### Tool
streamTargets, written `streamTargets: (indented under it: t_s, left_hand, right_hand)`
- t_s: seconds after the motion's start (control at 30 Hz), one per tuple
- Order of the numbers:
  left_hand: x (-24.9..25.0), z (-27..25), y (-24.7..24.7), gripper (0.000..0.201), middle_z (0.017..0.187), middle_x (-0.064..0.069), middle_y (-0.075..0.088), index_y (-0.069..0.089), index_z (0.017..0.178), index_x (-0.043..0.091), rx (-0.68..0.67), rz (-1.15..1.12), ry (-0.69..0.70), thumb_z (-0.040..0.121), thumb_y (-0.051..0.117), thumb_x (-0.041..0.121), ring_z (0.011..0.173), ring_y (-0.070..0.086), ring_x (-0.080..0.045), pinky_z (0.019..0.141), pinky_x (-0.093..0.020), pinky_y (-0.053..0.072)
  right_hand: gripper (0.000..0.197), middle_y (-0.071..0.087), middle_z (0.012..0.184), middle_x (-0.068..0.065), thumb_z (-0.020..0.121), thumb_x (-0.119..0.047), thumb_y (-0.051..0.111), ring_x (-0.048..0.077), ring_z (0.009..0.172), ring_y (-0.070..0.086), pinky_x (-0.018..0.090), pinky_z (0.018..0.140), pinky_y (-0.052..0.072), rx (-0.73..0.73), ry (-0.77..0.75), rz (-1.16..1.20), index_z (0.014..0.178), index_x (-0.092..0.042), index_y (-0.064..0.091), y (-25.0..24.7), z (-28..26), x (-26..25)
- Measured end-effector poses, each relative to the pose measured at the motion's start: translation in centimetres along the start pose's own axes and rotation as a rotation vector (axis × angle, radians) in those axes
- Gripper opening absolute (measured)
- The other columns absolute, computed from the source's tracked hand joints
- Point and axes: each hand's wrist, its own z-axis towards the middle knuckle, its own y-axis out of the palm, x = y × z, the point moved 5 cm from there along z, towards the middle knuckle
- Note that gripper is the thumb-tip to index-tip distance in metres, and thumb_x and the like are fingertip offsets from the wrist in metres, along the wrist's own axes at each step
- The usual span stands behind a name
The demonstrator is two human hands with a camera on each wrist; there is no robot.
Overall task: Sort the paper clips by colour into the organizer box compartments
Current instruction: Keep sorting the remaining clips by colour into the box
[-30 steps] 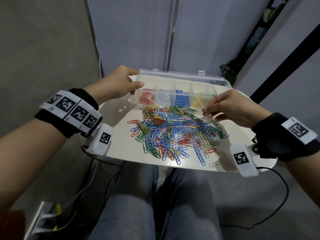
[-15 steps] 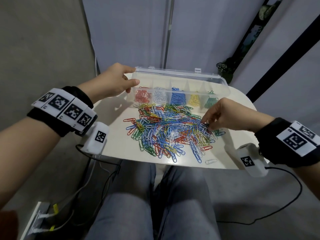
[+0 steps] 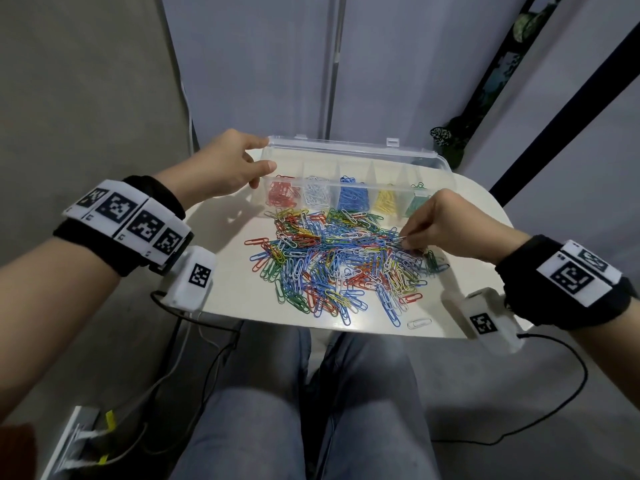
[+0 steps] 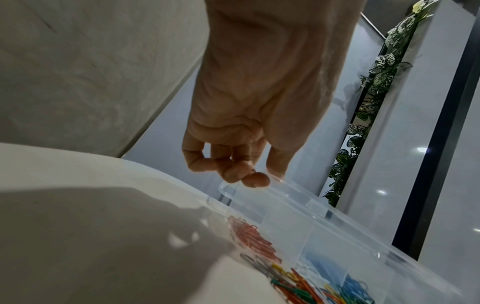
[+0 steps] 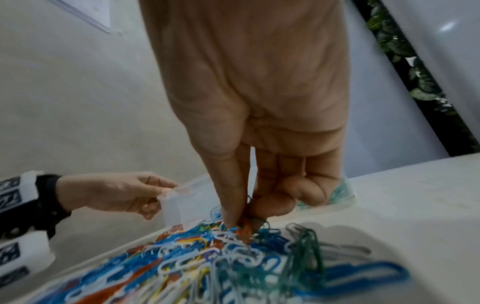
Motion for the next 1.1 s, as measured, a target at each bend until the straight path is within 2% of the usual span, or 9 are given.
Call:
streamTargets:
  t_s: [0.13, 0.23, 0.33, 0.63, 0.77, 0.93, 0.97, 1.03, 1.1]
  left_hand:
    - [-0.1, 0.1, 0.0, 0.057, 0.065, -0.002, 0.062, 0.040, 0.146, 0.014, -0.004, -0.004, -0.003, 0.095, 0.059, 0.030, 0.058, 0.045, -0.013, 0.060, -0.029, 0.038]
    - [-0.2, 0.2, 0.1, 0.058, 0.065, -0.002, 0.061, 0.040, 0.147, 0.013, -0.006, -0.015, -0.005, 0.095, 0.060, 0.030, 0.058, 0.045, -0.014, 0.063, -0.031, 0.038]
    - [-0.2, 0.2, 0.1, 0.058, 0.064, -0.002, 0.061, 0.039, 0.147, 0.014, -0.006, -0.011, -0.005, 0.095, 0.059, 0.030, 0.058, 0.044, -0.014, 0.062, -0.030, 0.038]
    - [-0.2, 0.2, 0.1, 0.057, 0.064, -0.002, 0.061, 0.040, 0.147, 0.015, 0.000, -0.004, -0.002, 0.096, 0.059, 0.030, 0.058, 0.044, -0.013, 0.056, -0.029, 0.036]
    - [-0.2, 0.2, 0.1, 0.057, 0.063, -0.001, 0.060, 0.039, 0.147, 0.013, 0.002, -0.020, -0.002, 0.096, 0.058, 0.029, 0.060, 0.043, -0.008, 0.063, -0.030, 0.035]
    - [-0.1, 0.3, 0.1, 0.057, 0.064, -0.001, 0.061, 0.039, 0.147, 0.013, -0.004, -0.029, 0.000, 0.096, 0.059, 0.028, 0.059, 0.045, -0.010, 0.060, -0.030, 0.035]
    - [-0.1, 0.3, 0.1, 0.057, 0.064, -0.001, 0.061, 0.039, 0.147, 0.013, -0.005, -0.029, -0.002, 0.096, 0.059, 0.028, 0.060, 0.045, -0.010, 0.063, -0.031, 0.035]
    - [0.0, 0.2, 0.2, 0.057, 0.064, -0.002, 0.062, 0.039, 0.147, 0.013, -0.007, -0.028, -0.001, 0.096, 0.058, 0.028, 0.060, 0.046, -0.009, 0.066, -0.031, 0.036]
    - [0.1, 0.0, 0.1, 0.056, 0.064, -0.001, 0.061, 0.039, 0.147, 0.013, -0.006, -0.018, 0.005, 0.096, 0.059, 0.028, 0.058, 0.046, -0.008, 0.060, -0.029, 0.036]
  right_hand:
    - [0.003, 0.065, 0.052, 0.003, 0.074, 0.002, 0.077, 0.006, 0.044, 0.050, 0.017, 0.045, 0.041, -0.014, 0.059, 0.280, 0.076, 0.001, 0.076, -0.6, -0.3, 0.3]
    - [0.006, 0.065, 0.060, 0.011, 0.074, 0.004, 0.075, 0.012, 0.048, 0.052, 0.018, 0.045, 0.044, -0.033, 0.119, 0.473, 0.080, 0.004, 0.075, -0.8, -0.2, 0.5]
    - [0.011, 0.066, 0.060, 0.010, 0.074, 0.004, 0.073, 0.013, 0.049, 0.053, 0.018, 0.046, 0.045, -0.054, 0.159, 0.565, 0.084, 0.009, 0.072, -0.8, -0.1, 0.5]
    - [0.009, 0.067, 0.068, 0.016, 0.076, 0.004, 0.074, 0.013, 0.050, 0.052, 0.019, 0.045, 0.044, -0.015, 0.175, 0.519, 0.082, 0.010, 0.072, -0.5, 0.4, -0.2]
    - [0.008, 0.071, 0.079, 0.018, 0.080, 0.000, 0.072, 0.012, 0.051, 0.050, 0.021, 0.045, 0.044, 0.013, 0.126, 0.450, 0.084, 0.007, 0.073, -1.1, 0.4, -1.3]
    - [0.016, 0.063, 0.073, 0.023, 0.080, -0.012, 0.075, 0.023, 0.058, 0.044, 0.025, 0.047, 0.040, 0.129, 0.043, 0.364, 0.088, 0.002, 0.075, -2.4, 2.0, -3.7]
    - [0.015, 0.063, 0.069, 0.020, 0.080, -0.013, 0.076, 0.020, 0.054, 0.045, 0.024, 0.046, 0.039, 0.155, 0.026, 0.335, 0.088, 0.000, 0.076, -2.5, 2.4, -4.4]
    - [0.011, 0.062, 0.054, 0.004, 0.080, -0.010, 0.077, 0.007, 0.041, 0.042, 0.018, 0.041, 0.036, 0.191, -0.003, 0.293, 0.087, -0.003, 0.076, -2.4, 3.5, -6.1]
    - [0.008, 0.058, 0.046, -0.004, 0.079, -0.008, 0.077, 0.001, 0.032, 0.038, 0.013, 0.036, 0.032, 0.209, -0.004, 0.269, 0.085, -0.003, 0.074, -2.1, 4.8, -7.7]
